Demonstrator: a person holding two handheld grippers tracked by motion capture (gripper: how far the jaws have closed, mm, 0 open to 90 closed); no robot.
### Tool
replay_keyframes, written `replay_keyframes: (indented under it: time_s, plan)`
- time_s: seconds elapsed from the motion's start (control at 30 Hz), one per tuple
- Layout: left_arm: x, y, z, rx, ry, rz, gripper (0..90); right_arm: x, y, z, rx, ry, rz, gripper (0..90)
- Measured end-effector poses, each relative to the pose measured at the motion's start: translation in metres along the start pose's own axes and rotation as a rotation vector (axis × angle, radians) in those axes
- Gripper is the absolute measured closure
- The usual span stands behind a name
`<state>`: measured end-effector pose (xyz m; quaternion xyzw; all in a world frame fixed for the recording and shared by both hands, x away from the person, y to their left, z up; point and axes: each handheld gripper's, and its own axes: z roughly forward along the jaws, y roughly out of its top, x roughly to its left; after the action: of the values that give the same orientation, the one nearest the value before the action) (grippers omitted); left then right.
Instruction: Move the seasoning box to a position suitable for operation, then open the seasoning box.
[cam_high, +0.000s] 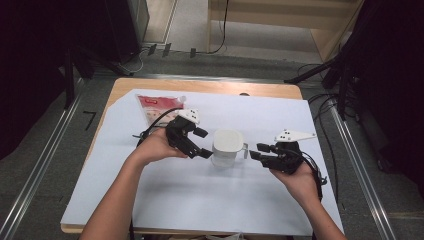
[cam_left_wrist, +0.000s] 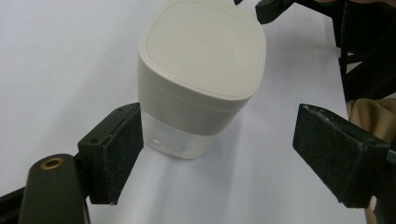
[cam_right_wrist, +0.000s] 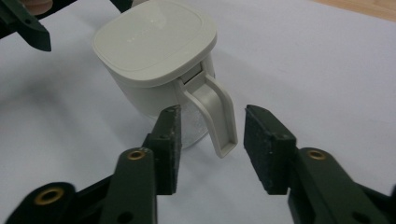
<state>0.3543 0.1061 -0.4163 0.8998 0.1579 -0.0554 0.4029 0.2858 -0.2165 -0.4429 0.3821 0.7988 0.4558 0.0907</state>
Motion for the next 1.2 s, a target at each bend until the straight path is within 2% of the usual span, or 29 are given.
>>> replay_keyframes:
  time_s: [0.03,0.07,0.13,0.2,0.3,0.4,0.6,0.7,0.8,0.93,1.2]
  plan:
    - [0.000,0.000,0.000,0.000,0.000,0.000,17.3,0.000,0.000,0.000,0.000,0.000,0.000,60.6]
    - [0.002,0.002,-0.001,-0.005,-0.003,0.002,17.3,0.000,0.001,-0.002,-0.003,0.003,0.019,70.5]
    - [0.003,0.002,-0.001,-0.020,-0.001,0.002,17.3,-0.001,0.002,-0.002,-0.005,0.006,0.035,78.9]
    - [0.005,0.002,0.000,-0.012,-0.006,-0.005,15.5,-0.003,0.003,-0.001,0.001,0.010,0.045,80.9]
    - [0.006,0.002,0.004,-0.006,0.008,-0.004,14.2,-0.003,0.003,0.001,0.005,0.001,0.031,86.0]
    - [0.008,0.004,0.007,-0.004,0.020,0.001,14.2,-0.002,0.004,0.002,0.001,-0.001,0.039,90.0]
    - [0.007,0.005,0.016,0.022,0.010,0.012,14.2,-0.001,0.005,0.008,0.006,-0.004,0.031,90.0]
    - [0.008,0.005,0.018,0.025,0.015,0.009,13.9,-0.001,0.006,0.012,0.007,-0.010,0.036,90.0]
    - [0.009,0.005,0.023,0.026,-0.005,0.006,14.4,0.000,0.007,0.016,0.011,-0.011,0.038,90.0]
    - [0.010,0.006,0.028,0.035,-0.002,0.011,14.6,-0.001,0.007,0.021,0.017,-0.015,0.029,90.0]
    - [0.011,0.007,0.035,0.023,-0.014,0.019,15.7,-0.005,0.007,0.026,0.025,-0.017,0.042,90.0]
